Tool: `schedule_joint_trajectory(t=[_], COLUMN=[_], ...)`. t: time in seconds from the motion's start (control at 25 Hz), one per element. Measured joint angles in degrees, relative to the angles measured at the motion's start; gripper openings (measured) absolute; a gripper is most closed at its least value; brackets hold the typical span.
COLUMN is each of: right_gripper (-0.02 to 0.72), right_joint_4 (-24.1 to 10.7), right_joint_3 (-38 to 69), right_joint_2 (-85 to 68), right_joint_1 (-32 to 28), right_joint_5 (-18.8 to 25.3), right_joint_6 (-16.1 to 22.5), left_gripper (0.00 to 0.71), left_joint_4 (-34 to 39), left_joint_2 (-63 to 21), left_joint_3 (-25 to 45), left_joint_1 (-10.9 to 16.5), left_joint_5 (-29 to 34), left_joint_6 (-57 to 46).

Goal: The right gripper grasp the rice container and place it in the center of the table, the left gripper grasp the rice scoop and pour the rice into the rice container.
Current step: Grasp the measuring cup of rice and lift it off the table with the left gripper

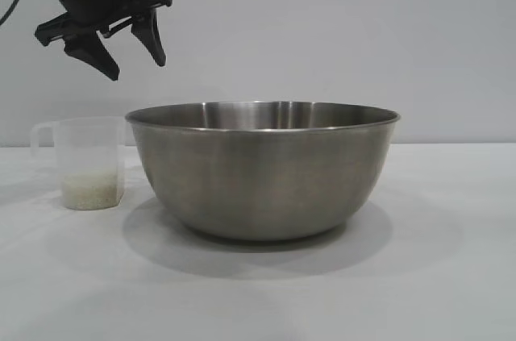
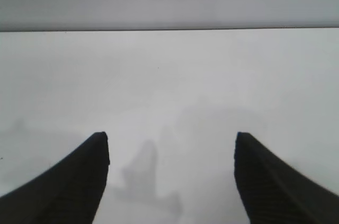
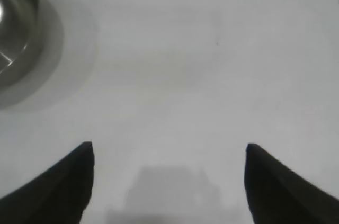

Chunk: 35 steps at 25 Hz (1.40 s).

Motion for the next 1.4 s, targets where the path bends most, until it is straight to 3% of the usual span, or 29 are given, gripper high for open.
schedule_joint_trajectory(t=[0.36, 0.76, 1.4], right_gripper=[0.526, 0.526, 0.526], right_joint_4=[0.60, 1.65, 1.65], right_joint_3=[11.80, 14.08, 14.34], right_joint_2=[-17.48, -29.97, -32.33], right_joint_1=[0.00, -0.09, -0.13], right_joint_5=[-1.85, -1.57, -1.05], right_joint_6=[0.09, 0.09, 0.09], left_gripper=[0.475, 0.475, 0.475], left_joint_4=[0.86, 0.87, 2.24], left_joint_2=[0.00, 0.00, 0.00], left_joint_3=[0.00, 0.00, 0.00], left_joint_1=[0.00, 0.00, 0.00], left_joint_5=[0.21, 0.32, 2.62], left_joint_6=[0.00, 0.00, 0.00])
